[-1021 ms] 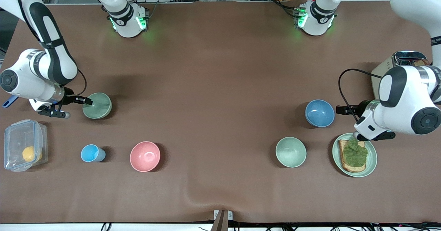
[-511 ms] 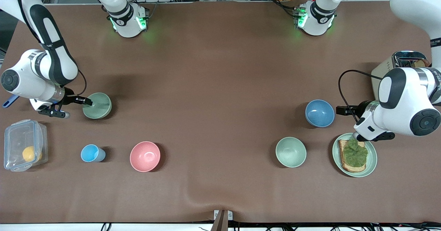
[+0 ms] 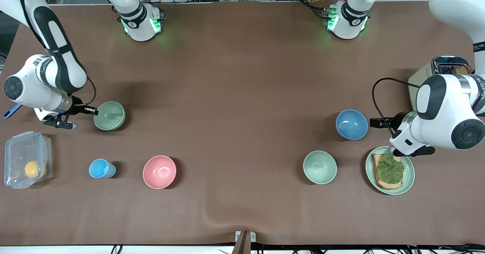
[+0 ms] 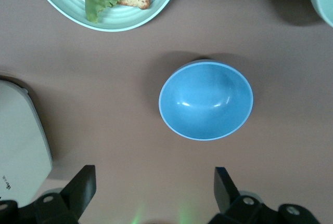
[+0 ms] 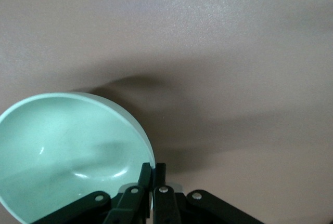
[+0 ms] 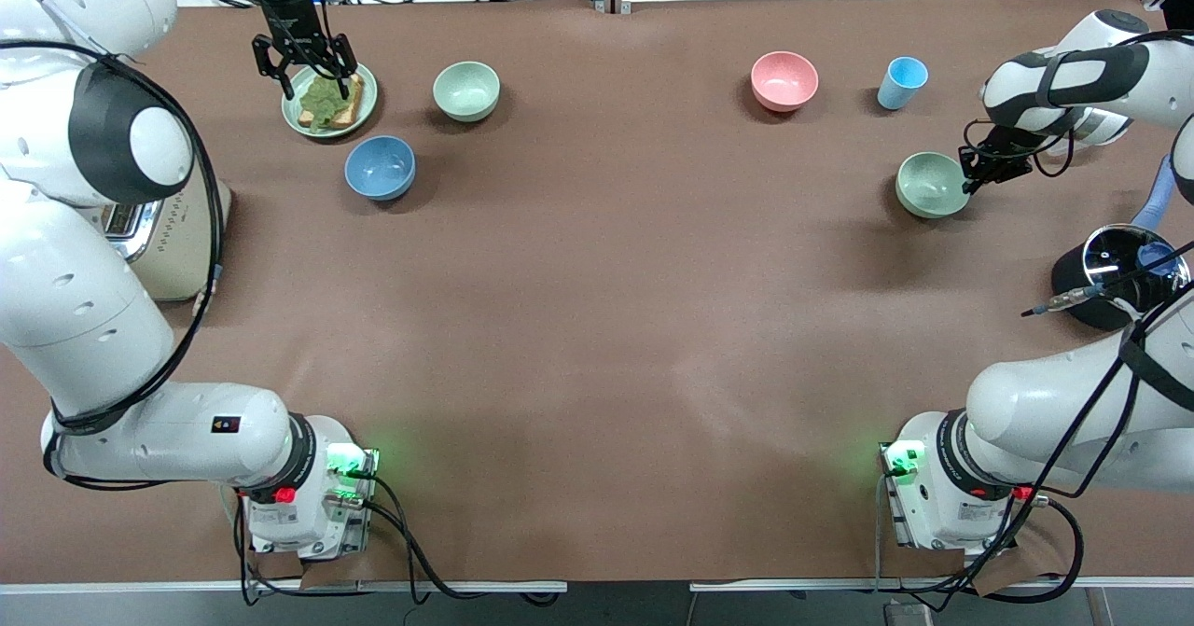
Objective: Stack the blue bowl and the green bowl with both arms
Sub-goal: 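Grasp the green bowl with the right gripper while the left gripper grasps the blue bowl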
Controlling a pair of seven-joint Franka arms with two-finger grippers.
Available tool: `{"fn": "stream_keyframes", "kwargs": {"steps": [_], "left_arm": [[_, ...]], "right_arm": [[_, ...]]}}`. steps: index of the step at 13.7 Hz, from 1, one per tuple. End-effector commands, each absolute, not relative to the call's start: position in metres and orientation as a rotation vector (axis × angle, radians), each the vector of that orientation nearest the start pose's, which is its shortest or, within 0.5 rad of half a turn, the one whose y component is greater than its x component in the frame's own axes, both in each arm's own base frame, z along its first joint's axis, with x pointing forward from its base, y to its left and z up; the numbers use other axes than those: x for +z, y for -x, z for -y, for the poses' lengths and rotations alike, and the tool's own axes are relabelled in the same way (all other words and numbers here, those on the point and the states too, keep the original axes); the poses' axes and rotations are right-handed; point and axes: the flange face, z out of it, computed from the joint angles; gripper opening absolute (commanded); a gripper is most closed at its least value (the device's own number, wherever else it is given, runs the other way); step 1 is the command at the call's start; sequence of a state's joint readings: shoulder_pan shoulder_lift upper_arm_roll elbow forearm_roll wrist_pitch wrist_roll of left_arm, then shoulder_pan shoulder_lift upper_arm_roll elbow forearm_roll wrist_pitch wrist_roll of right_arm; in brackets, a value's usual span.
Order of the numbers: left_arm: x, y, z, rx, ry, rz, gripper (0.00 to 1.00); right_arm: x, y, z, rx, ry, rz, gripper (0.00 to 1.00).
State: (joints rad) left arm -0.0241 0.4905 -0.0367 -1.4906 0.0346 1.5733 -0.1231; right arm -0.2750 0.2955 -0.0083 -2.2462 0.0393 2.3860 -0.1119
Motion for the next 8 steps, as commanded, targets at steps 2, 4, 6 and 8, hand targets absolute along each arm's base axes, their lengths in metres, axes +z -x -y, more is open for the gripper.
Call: {"fn": "stream_keyframes", "kwargs": {"steps": [2,4,6,8], "left_arm": [[0.359,-0.648,0.032,0.609,3.0,0.083,1.0],[0.358,-0.648,0.031,0.611,3.0,0.086,1.0],[0.35,-0.648,0.031,0.63,2.997,0.071,1.0],[0.343,-0.648,0.031,0.648,2.997,0.062,1.0]], "right_arm": [[0.245,-0.512,0.152,0.244,3.04,-0.312,0.0],[0.272,-0.525,0.154,0.342,2.98,-0.333,0.0],[0.29,-0.532,0.149,0.36,2.916,-0.361,0.0],[0.304,-0.534,0.138,0.347,2.908,-0.357,0.0]]}}
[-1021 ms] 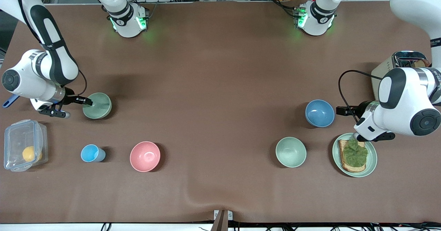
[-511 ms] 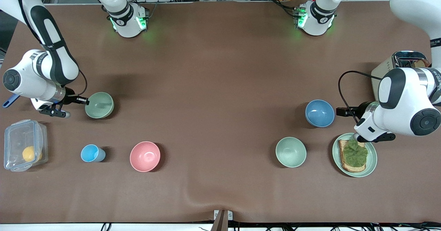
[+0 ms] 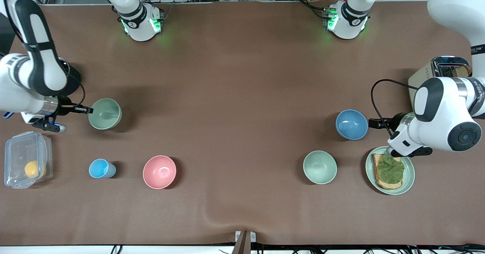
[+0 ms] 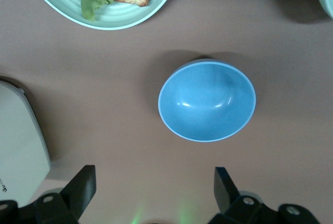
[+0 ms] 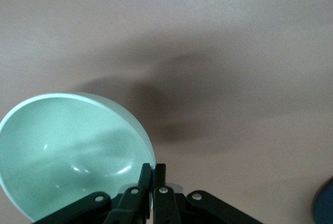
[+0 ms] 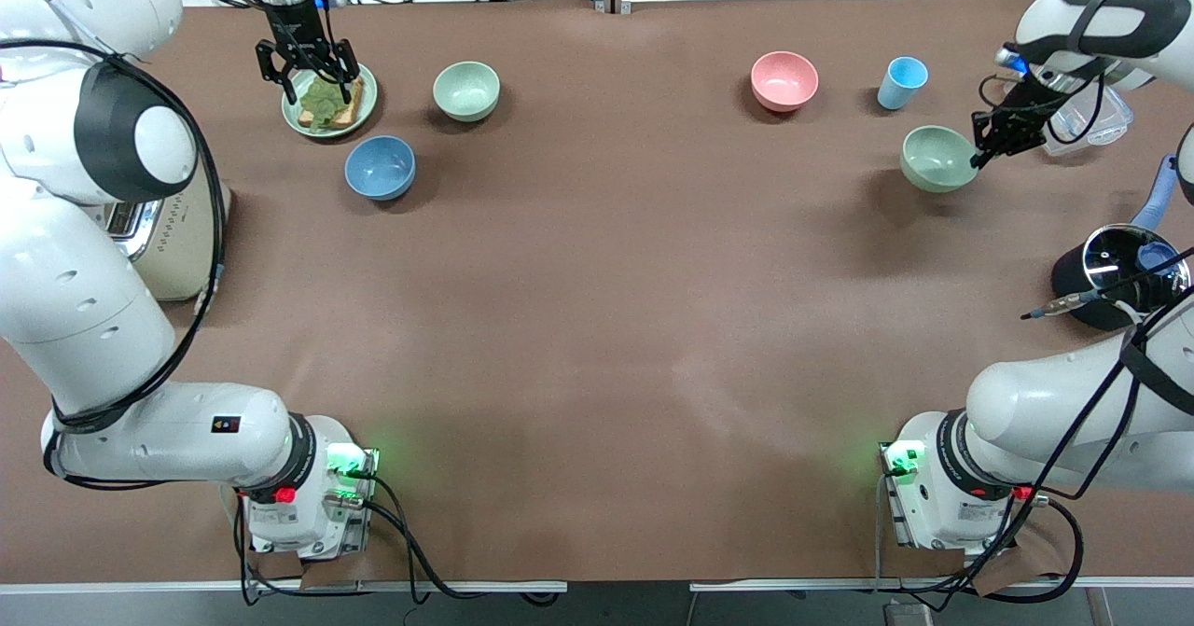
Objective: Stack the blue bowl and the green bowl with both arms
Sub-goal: 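Carry the green bowl to the table center with the right gripper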
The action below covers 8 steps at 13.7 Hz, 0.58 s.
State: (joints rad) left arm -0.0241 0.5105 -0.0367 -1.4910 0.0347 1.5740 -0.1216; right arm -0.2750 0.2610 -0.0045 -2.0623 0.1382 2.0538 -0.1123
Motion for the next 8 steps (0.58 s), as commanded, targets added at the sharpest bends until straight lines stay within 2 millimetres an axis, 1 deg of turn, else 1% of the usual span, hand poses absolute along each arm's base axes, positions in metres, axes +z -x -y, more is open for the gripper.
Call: {"fn": "stream_keyframes", "kwargs": {"steps": [1,2,5,6,7,8], "left_arm": [[0.338,-0.649,0.031,0.654,2.994,0.059,1.0],[0.328,-0.65,0.03,0.663,2.992,0.062,1.0],[0.307,-0.651,0.025,0.682,2.988,0.065,1.0],[0.295,-0.65,0.025,0.702,2.983,0.066,1.0],[0.289,-0.65,0.026,0.704,2.982,0.063,1.0],[0.28,-0.651,0.028,0.704,2.982,0.057,1.0]], "right_arm": [[0.312,-0.535,0.123,0.35,2.885,-0.345,0.0],[0.323,-0.537,0.109,0.337,2.864,-0.358,0.0],[0.346,-0.544,0.053,0.335,2.877,-0.486,0.0],[0.353,-0.546,0.035,0.331,2.882,-0.515,0.0],[0.355,-0.547,0.02,0.335,2.883,-0.543,0.0],[0.362,-0.548,0.002,0.328,2.886,-0.572,0.0]]}}
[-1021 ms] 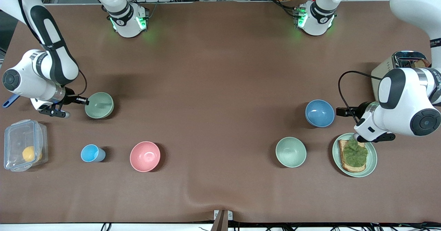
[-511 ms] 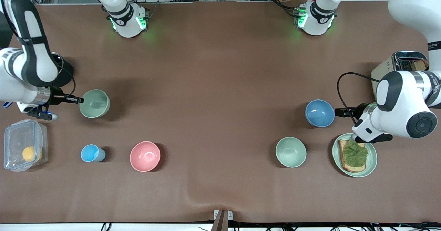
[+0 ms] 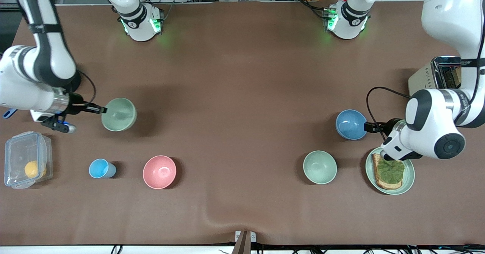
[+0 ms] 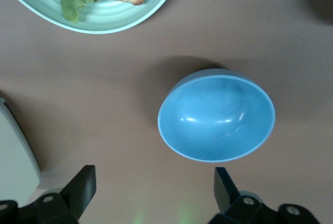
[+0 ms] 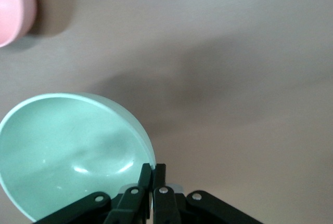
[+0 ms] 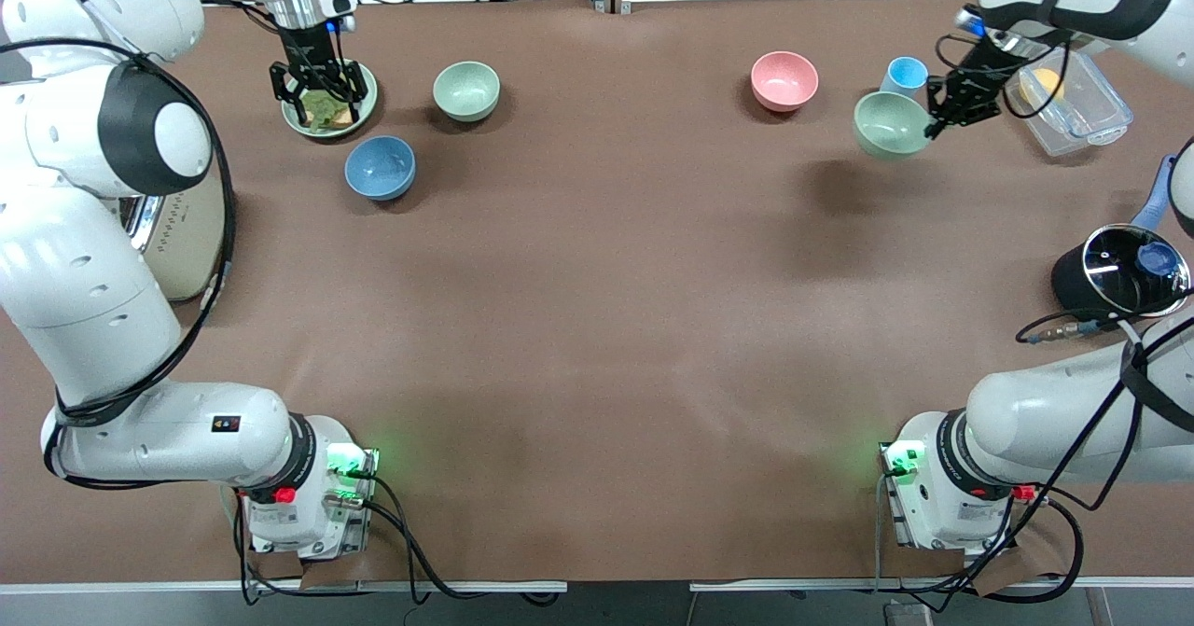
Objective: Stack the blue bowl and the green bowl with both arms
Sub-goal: 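Carry the green bowl to the table center with the right gripper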
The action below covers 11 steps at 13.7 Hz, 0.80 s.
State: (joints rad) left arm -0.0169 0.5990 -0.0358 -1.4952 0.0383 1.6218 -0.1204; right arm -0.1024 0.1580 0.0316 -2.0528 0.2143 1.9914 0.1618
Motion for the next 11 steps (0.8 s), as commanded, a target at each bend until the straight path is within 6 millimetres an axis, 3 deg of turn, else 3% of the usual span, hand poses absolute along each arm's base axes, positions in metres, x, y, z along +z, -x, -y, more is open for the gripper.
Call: {"fn": "stream_keyframes", "kwargs": {"steps": [1,4,8,9,11], "left_arm": [[0.276,-0.651,0.03,0.693,2.985,0.052,1.0],[0.257,-0.649,0.027,0.663,2.997,0.057,1.0],[0.228,-0.636,0.026,0.655,3.003,0.049,1.0],[0.221,-0.633,0.027,0.655,3.003,0.047,1.0],[0.21,-0.627,0.027,0.655,3.004,0.045,1.0]], "right_arm": [[0.37,-0.551,-0.026,0.318,2.891,-0.605,0.0],[0.388,-0.554,-0.11,0.296,2.9,-0.725,0.0],[0.392,-0.545,-0.184,0.245,2.882,-0.837,0.0],[0.392,-0.539,-0.21,0.229,2.876,-0.861,0.0],[0.382,-0.529,-0.253,0.205,2.85,-0.94,0.0]]}}
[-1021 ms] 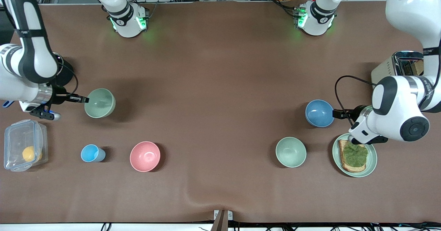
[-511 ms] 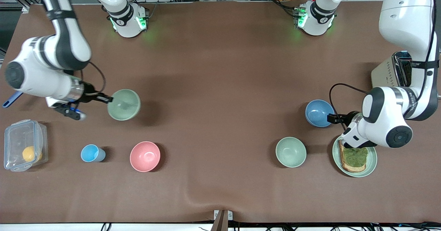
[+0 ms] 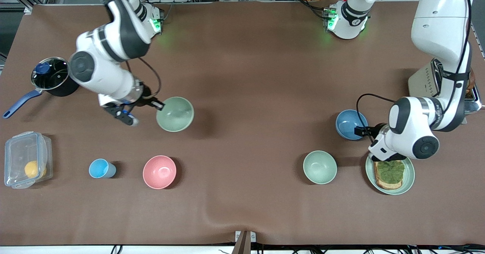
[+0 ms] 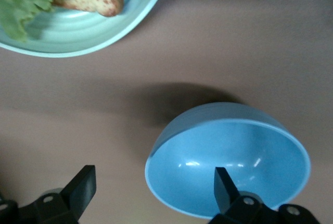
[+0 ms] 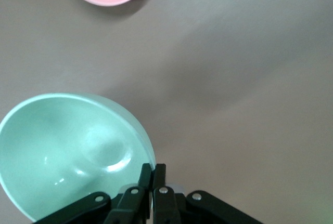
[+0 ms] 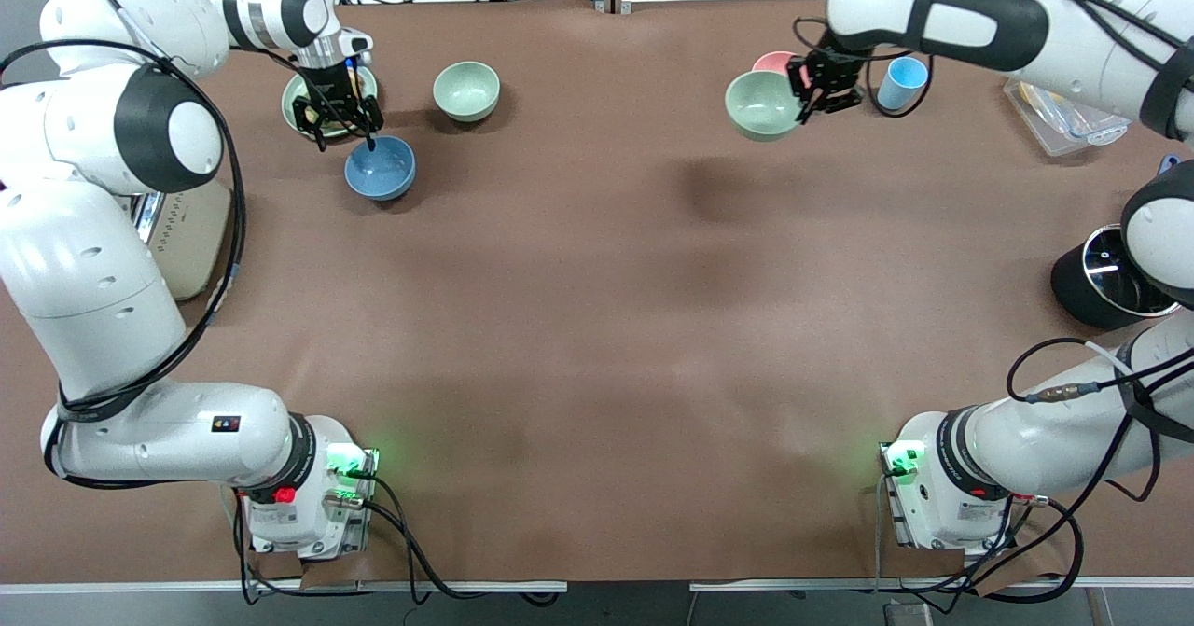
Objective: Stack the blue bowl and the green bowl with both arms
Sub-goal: 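Carry the green bowl to the table center with the right gripper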
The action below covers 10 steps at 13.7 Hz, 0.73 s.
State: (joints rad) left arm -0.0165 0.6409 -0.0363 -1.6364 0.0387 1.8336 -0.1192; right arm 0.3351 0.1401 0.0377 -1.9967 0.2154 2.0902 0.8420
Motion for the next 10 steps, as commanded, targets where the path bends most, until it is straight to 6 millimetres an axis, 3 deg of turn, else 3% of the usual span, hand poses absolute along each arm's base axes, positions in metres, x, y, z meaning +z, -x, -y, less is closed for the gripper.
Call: {"fn": "stream_keyframes", "kwargs": {"steps": [1,3,6,10], "left_arm": [[0.208,-0.626,0.027,0.653,3.005,0.044,1.0],[0.202,-0.623,0.027,0.653,3.006,0.043,1.0],[0.19,-0.616,0.027,0.644,3.01,0.039,1.0],[0.182,-0.612,0.029,0.617,3.018,0.035,1.0]], "right_arm": [[0.377,-0.523,-0.273,0.186,2.84,-0.954,0.0],[0.361,-0.51,-0.314,0.161,2.812,-1.017,0.0],[0.329,-0.489,-0.358,0.133,2.844,-1.026,0.0],[0.297,-0.467,-0.396,0.099,2.856,-1.061,0.0]]}}
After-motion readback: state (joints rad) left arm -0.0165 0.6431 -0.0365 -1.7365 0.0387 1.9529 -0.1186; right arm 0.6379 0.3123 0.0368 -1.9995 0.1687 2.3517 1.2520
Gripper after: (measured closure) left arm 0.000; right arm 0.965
